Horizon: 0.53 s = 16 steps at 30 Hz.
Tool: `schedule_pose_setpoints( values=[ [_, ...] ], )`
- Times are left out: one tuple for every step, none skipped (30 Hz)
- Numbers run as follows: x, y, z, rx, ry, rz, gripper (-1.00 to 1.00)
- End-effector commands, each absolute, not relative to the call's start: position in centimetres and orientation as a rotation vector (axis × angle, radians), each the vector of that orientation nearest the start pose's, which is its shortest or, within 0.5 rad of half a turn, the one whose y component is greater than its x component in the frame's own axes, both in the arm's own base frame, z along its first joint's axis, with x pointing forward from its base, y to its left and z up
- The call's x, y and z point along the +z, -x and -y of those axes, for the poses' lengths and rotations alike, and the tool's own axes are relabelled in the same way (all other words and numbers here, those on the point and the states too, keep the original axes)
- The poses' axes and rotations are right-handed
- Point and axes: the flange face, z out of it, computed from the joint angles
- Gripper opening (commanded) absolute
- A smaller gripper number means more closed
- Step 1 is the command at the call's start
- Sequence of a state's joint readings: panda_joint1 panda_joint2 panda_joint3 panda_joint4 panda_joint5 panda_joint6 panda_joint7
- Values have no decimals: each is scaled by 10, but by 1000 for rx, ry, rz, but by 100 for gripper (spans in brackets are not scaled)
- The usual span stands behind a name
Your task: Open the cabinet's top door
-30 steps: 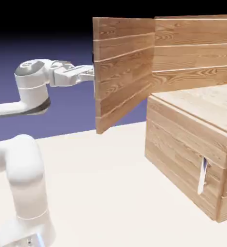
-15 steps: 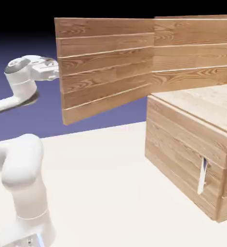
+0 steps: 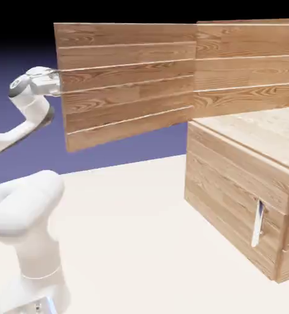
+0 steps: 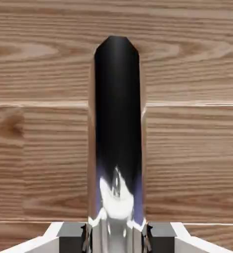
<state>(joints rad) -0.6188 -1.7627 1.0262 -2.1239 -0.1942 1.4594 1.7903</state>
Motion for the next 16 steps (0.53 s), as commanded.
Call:
schedule_pose_setpoints(
  values=[
    [575,-142,-373,-2436,1266,-2180,-100],
    [575,-142,-381,-2441,1254,-2199,-100],
    [575,-143,-390,-2447,1242,-2218,-100],
    [575,-143,-398,-2452,1230,-2237,-100],
    [575,-144,-406,-2456,1218,-2256,-100],
    [575,-144,-413,-2460,1205,-2274,-100],
    [575,-145,-421,-2464,1193,-2292,-100],
    [575,-146,-428,-2468,1181,-2309,-100],
    [575,-147,-436,-2472,1169,-2326,-100],
    [575,-148,-443,-2475,1158,-2343,-100],
    [575,-149,-450,-2478,1146,-2359,-100],
    [575,-150,-456,-2482,1134,-2375,-100],
    [575,-152,-463,-2485,1123,-2391,-100],
    [575,-153,-469,-2487,1112,-2406,-100],
    [575,-154,-475,-2490,1101,-2420,-100],
    [575,-156,-481,-2493,1091,-2434,-100]
  ],
)
